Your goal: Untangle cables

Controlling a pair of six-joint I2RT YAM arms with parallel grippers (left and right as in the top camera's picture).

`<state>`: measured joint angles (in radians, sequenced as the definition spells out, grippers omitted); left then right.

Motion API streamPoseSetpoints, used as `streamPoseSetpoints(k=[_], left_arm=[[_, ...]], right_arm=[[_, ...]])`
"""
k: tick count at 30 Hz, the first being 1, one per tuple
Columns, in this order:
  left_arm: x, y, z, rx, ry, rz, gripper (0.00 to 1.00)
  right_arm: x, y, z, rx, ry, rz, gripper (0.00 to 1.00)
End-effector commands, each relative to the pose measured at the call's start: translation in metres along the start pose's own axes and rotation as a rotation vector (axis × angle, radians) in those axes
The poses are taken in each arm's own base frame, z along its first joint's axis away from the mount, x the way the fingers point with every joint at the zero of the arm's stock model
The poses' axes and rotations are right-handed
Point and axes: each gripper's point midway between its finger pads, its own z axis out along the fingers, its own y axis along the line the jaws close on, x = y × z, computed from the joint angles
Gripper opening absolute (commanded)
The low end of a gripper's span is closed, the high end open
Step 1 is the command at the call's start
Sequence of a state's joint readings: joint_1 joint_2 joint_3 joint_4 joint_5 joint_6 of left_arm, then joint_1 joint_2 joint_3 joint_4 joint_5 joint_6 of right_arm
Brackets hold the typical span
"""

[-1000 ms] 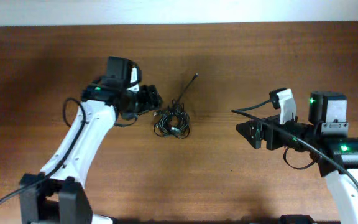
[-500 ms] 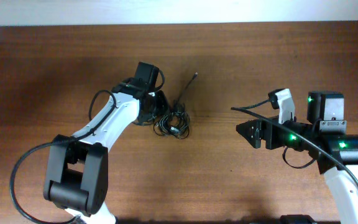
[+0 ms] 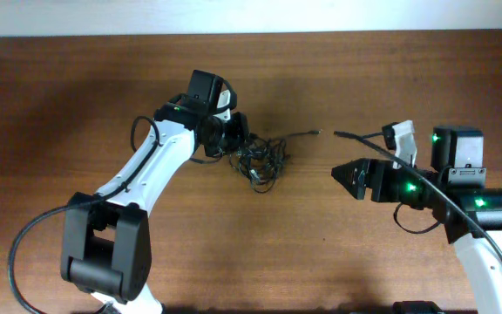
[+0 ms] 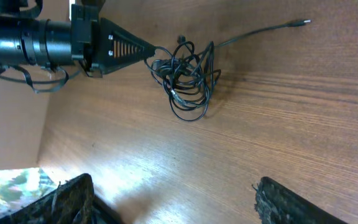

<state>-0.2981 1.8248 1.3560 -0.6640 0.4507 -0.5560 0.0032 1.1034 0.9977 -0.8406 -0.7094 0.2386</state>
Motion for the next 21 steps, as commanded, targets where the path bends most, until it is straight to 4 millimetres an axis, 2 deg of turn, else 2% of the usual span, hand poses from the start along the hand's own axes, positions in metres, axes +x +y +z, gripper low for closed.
streamPoseSetpoints(k=[1,4,9,10,11,14,17,21], left_arm=[[-0.002,-0.030,-0.017,0.116,0.005,-0.029,0.00],[-0.003,-0.032,-0.017,0.122,0.003,-0.073,0.00],[-0.006,-0.028,-0.016,0.102,-0.010,-0.132,0.01],[-0.006,-0.028,-0.016,0.098,-0.013,-0.133,0.01],[-0.007,-0.026,-0.016,0.087,-0.022,-0.133,0.01],[-0.009,-0.023,-0.016,0.072,-0.034,-0.133,0.00],[-0.012,-0.022,-0.016,0.068,-0.046,-0.131,0.00],[-0.014,-0.023,-0.016,0.068,-0.054,-0.135,0.00]], right_arm=[[-0.006,-0.003,0.007,-0.006,0.017,0.159,0.80],[-0.003,-0.005,0.042,-0.017,0.104,0.245,0.74],[-0.007,0.018,0.131,-0.078,0.170,0.350,0.56],[-0.003,0.016,0.143,-0.047,0.170,0.378,0.52],[0.002,0.010,0.153,0.005,0.169,0.402,0.50],[0.007,-0.003,0.163,0.109,0.138,0.431,0.45],[0.001,-0.017,0.169,0.168,0.087,0.465,0.42],[-0.009,-0.027,0.195,0.149,0.055,0.470,0.37]])
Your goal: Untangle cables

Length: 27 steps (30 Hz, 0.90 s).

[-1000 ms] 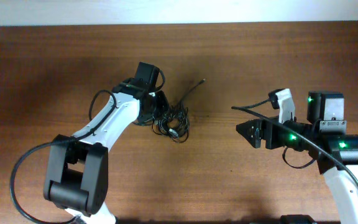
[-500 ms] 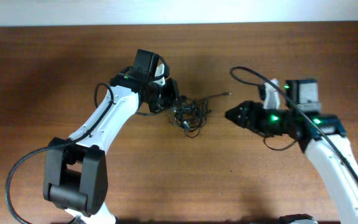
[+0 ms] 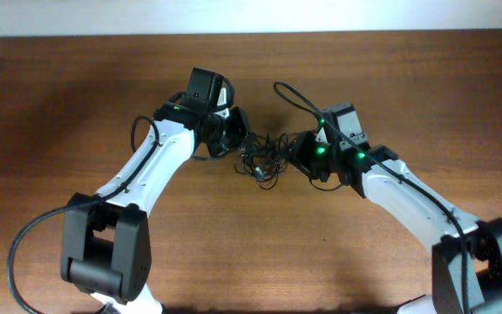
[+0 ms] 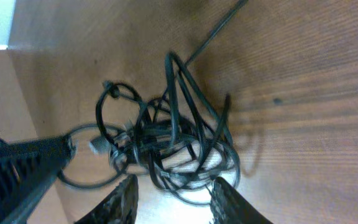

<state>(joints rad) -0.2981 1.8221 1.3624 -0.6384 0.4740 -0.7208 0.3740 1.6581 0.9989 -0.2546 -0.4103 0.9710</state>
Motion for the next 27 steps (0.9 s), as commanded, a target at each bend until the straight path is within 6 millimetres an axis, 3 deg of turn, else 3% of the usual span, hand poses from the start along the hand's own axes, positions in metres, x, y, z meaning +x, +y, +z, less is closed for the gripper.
streamPoseSetpoints(k=[1,4,7,8,12,15,16,17,19,20,21,22,25,27], left_arm=[[-0.007,-0.015,-0.013,0.034,-0.041,0.011,0.00],[-0.007,-0.015,-0.013,0.034,-0.040,0.012,0.00],[-0.009,-0.018,-0.014,0.042,-0.052,0.065,0.00],[-0.011,-0.019,-0.014,0.045,-0.057,0.094,0.00],[-0.008,-0.022,-0.014,0.058,-0.051,0.342,0.00],[0.012,-0.040,-0.023,0.170,0.012,0.579,0.00],[0.019,-0.037,-0.025,0.168,0.031,0.627,0.03],[0.022,-0.033,-0.025,0.156,0.045,0.635,0.10],[0.027,-0.027,-0.025,0.139,0.069,0.641,0.33],[0.026,-0.022,-0.024,0.110,0.072,0.634,0.48],[0.025,-0.014,-0.023,0.063,0.072,0.624,0.79],[0.026,-0.011,-0.023,0.054,0.078,0.620,0.87],[0.024,-0.013,-0.023,0.059,0.068,0.626,0.83],[0.020,-0.016,-0.023,0.067,0.050,0.637,0.84]], right_arm=[[-0.007,-0.005,0.018,0.012,-0.009,0.010,0.36],[-0.008,-0.007,0.024,0.014,-0.008,-0.033,0.33],[0.001,-0.006,0.022,0.000,0.039,-0.112,0.08],[0.002,-0.006,0.020,0.001,0.043,-0.123,0.04],[0.010,0.012,-0.022,-0.014,0.020,-0.269,0.04],[0.024,0.015,-0.065,0.016,0.001,-0.331,0.04],[0.023,0.015,-0.080,0.034,-0.037,-0.343,0.04],[0.024,0.016,-0.087,0.036,-0.047,-0.345,0.04],[0.029,0.008,-0.086,0.060,-0.021,-0.331,0.04],[0.032,0.004,-0.083,0.073,-0.003,-0.324,0.04],[0.033,-0.003,-0.076,0.096,0.020,-0.311,0.04],[0.035,-0.006,-0.074,0.108,0.032,-0.304,0.04],[0.034,-0.007,-0.073,0.109,0.033,-0.312,0.04],[0.026,0.004,-0.080,0.101,0.009,-0.352,0.32]])
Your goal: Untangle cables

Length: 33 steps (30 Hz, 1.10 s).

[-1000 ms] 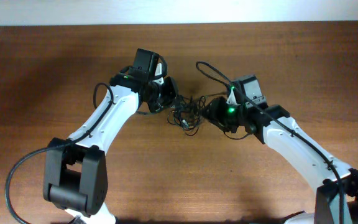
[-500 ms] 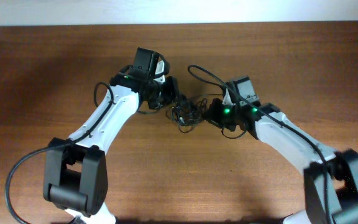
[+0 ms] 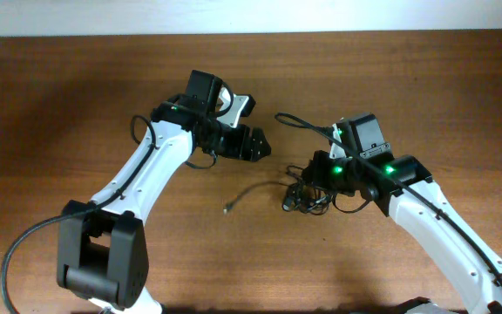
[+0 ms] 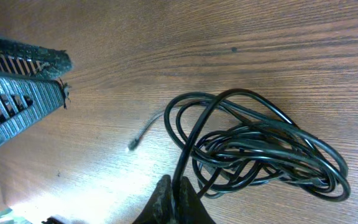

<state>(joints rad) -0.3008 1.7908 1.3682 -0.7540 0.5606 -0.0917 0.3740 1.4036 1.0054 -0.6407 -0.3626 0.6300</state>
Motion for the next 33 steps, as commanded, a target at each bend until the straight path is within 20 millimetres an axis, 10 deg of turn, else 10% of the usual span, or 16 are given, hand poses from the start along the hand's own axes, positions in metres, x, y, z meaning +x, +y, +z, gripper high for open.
streamPoseSetpoints(k=[1,3,10,15,27,33], left_arm=[[-0.012,-0.006,-0.012,-0.004,-0.050,0.048,0.84],[-0.012,-0.007,-0.011,-0.003,-0.049,0.049,0.84],[-0.003,-0.054,0.027,-0.115,-0.046,0.035,0.69],[0.019,-0.089,0.053,-0.157,0.020,0.513,0.71],[0.037,-0.050,0.125,-0.151,0.167,0.799,0.47],[0.045,-0.040,0.138,-0.150,0.207,0.807,0.00]], right_arm=[[-0.020,0.012,-0.013,-0.007,-0.058,-0.060,0.42],[-0.034,0.001,-0.025,0.014,-0.087,-0.013,0.59],[-0.058,-0.093,-0.064,0.140,-0.119,0.183,0.64],[-0.055,-0.099,-0.064,0.170,-0.109,0.145,0.64],[-0.050,-0.110,-0.066,0.234,-0.097,0.133,0.64],[-0.050,-0.110,-0.066,0.234,-0.097,0.133,0.64]])
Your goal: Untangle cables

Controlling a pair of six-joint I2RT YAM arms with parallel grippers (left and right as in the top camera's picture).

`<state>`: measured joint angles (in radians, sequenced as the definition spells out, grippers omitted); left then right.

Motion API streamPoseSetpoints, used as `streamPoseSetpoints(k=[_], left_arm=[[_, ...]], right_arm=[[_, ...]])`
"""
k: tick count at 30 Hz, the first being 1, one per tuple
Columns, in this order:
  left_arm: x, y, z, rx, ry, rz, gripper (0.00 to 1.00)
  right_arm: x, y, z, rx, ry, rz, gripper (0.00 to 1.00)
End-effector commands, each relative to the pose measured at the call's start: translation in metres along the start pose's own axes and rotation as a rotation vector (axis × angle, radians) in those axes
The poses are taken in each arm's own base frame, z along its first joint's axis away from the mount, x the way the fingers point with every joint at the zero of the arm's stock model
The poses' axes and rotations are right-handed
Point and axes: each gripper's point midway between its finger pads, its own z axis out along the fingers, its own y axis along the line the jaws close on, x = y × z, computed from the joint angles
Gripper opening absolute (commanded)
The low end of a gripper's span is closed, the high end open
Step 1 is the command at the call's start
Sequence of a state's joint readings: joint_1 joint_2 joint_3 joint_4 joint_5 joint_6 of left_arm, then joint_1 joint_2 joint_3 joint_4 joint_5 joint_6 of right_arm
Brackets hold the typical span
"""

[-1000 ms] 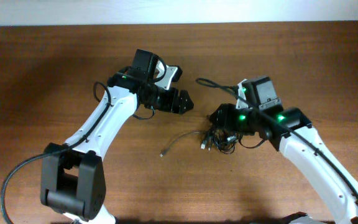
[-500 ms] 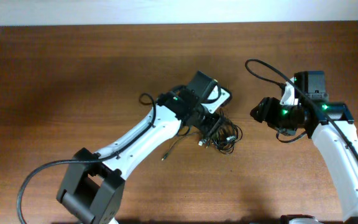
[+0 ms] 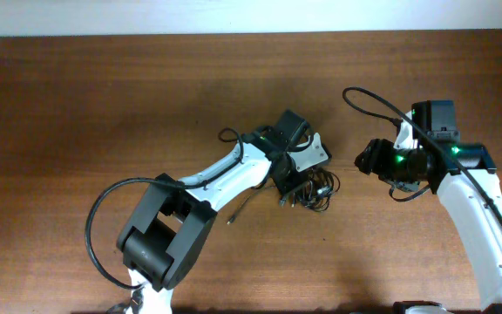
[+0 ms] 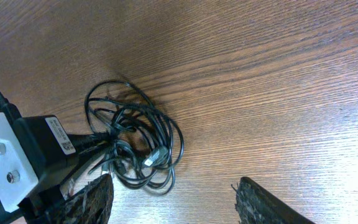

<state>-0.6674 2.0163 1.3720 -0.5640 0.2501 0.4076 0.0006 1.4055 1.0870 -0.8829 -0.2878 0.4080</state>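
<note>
The black cable bundle (image 3: pixel 312 187) lies tangled at the middle of the brown table (image 3: pixel 103 87), with one loose plug end (image 3: pixel 234 213) trailing toward the front left. In the right wrist view the bundle (image 4: pixel 135 140) sits just ahead of my right gripper (image 4: pixel 176 202), whose fingers (image 4: pixel 95 196) stand wide apart with nothing between them. My right gripper (image 3: pixel 362 159) hangs to the right of the bundle, apart from it. My left gripper (image 3: pixel 291 178) is down on the bundle's left side. Its black body (image 4: pixel 48 155) covers its jaws, so their state is hidden.
My right arm's own black lead (image 3: pixel 369 98) arcs above the table behind the right wrist. The left arm (image 3: pixel 225 174) stretches across the table's middle from the front left. A pale wall (image 3: pixel 234 16) runs along the far edge.
My right gripper has let go of the bundle, opened and drawn off to the right. The left gripper, which stood open at the back, is now down on the bundle's left side.
At first my left gripper held the bundle's left edge while the right stood open far to the right. Then the right gripper was open at the bundle. Then it was shut on it nearer the front, with the left open. Now the right is open and the left at the bundle.
</note>
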Motion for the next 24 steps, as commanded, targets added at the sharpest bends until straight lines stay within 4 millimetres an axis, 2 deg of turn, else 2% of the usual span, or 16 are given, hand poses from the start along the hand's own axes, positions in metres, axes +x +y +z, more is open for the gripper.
streamPoseSetpoints(k=[1,2,5,7,8,10,11,15,18,21,22,24], left_arm=[[-0.001,0.003,0.005,-0.001,0.007,-0.002,0.00],[-0.009,0.007,-0.007,-0.014,-0.017,-0.042,0.00],[-0.038,0.018,-0.068,-0.055,-0.104,-0.157,0.00],[-0.049,0.011,-0.109,-0.061,-0.149,-0.233,0.00],[-0.049,0.004,-0.117,-0.038,-0.155,-0.269,0.00],[-0.052,-0.019,-0.121,0.093,-0.167,-0.307,0.00],[-0.054,-0.022,-0.122,0.113,-0.172,-0.321,0.00],[-0.056,-0.029,-0.128,0.216,-0.194,-0.373,0.00],[-0.053,-0.028,-0.129,0.225,-0.187,-0.388,0.00],[-0.052,-0.030,-0.129,0.235,-0.182,-0.406,0.00],[-0.052,-0.029,-0.129,0.236,-0.181,-0.413,0.00],[-0.053,-0.029,-0.129,0.237,-0.180,-0.437,0.00]], right_arm=[[-0.006,0.001,-0.004,0.006,-0.019,-0.014,0.64],[-0.005,0.001,-0.004,0.006,-0.018,-0.014,0.64],[-0.002,0.005,-0.004,-0.020,-0.002,-0.014,0.65],[0.002,0.019,-0.005,-0.099,0.023,-0.017,0.64],[0.002,0.022,-0.005,-0.117,0.027,-0.019,0.64],[0.003,0.024,-0.005,-0.130,0.033,-0.019,0.58],[0.003,0.027,-0.004,-0.147,0.043,-0.018,0.56],[0.002,0.036,0.008,-0.204,0.078,-0.015,0.47],[-0.004,0.040,0.019,-0.211,0.068,-0.059,0.45],[-0.001,0.044,0.035,-0.194,0.089,-0.086,0.44],[0.000,0.044,0.040,-0.193,0.102,-0.080,0.38],[0.001,0.044,0.048,-0.190,0.116,-0.080,0.37]])
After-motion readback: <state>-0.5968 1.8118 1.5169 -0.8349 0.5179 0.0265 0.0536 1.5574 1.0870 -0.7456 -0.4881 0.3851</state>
